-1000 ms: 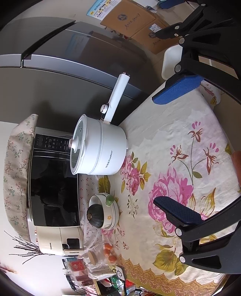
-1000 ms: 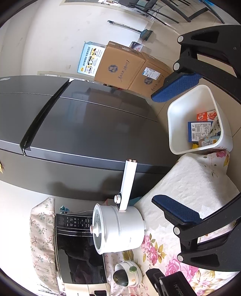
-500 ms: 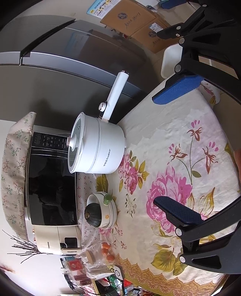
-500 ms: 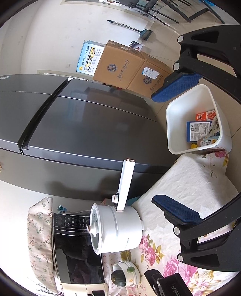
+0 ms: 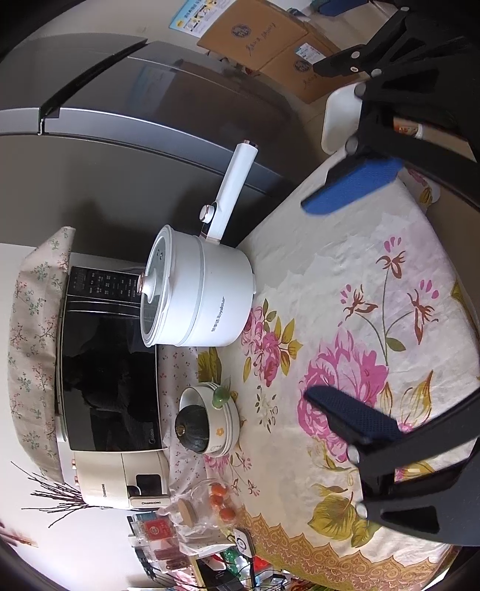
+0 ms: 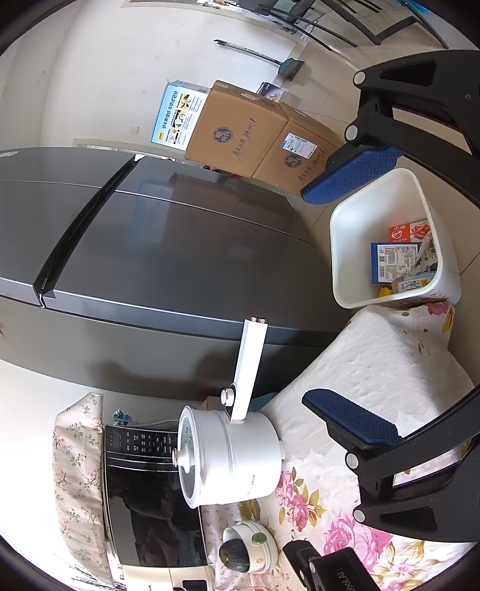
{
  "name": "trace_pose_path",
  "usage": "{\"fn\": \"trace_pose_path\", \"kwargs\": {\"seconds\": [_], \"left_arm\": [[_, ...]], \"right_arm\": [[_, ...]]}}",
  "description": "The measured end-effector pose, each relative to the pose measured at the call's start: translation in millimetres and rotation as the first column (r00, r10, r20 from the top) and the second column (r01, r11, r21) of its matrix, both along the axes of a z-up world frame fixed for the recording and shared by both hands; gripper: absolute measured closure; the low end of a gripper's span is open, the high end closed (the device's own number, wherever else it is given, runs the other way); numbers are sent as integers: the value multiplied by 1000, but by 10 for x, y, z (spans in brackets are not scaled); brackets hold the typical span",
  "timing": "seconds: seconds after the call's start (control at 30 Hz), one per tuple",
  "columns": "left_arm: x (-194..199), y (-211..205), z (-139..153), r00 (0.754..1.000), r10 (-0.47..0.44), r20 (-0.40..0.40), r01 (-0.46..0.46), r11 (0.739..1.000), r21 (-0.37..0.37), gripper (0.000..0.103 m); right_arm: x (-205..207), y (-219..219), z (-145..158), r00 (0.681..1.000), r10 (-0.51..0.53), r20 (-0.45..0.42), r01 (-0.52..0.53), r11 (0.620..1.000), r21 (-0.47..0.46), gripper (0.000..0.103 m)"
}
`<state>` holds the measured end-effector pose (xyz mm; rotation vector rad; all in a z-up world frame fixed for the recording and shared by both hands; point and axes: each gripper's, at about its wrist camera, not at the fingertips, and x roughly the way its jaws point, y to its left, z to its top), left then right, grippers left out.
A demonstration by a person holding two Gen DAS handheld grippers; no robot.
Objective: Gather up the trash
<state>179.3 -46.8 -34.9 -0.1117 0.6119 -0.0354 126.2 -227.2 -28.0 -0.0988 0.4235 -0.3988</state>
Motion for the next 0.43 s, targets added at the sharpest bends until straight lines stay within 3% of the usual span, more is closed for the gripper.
{"fn": "trace_pose_path", "kwargs": {"seconds": [0.03,0.13,0.2,0.27,0.43], "left_arm": [[7,6,-3,1000,-7,-4,7,1000,-10,26],[17,-10,-9,1000,-22,-5,22,1000,-8,26],[14,-32,-6,1000,-31,-6,31,1000,-4,22],[15,-53,-1,999,-36,-6,36,999,0,7],[8,-72,-8,999,-34,-8,34,999,12,7]], "right_arm": [[0,-3,-1,1000,0,0,0,1000,3,7],[-5,-11,14,1000,-2,5,2,1000,2,7],[-13,-23,23,1000,-4,11,4,1000,4,7],[-15,-34,27,1000,-6,13,6,1000,6,7],[-19,-52,24,1000,-12,16,11,1000,8,7]]}}
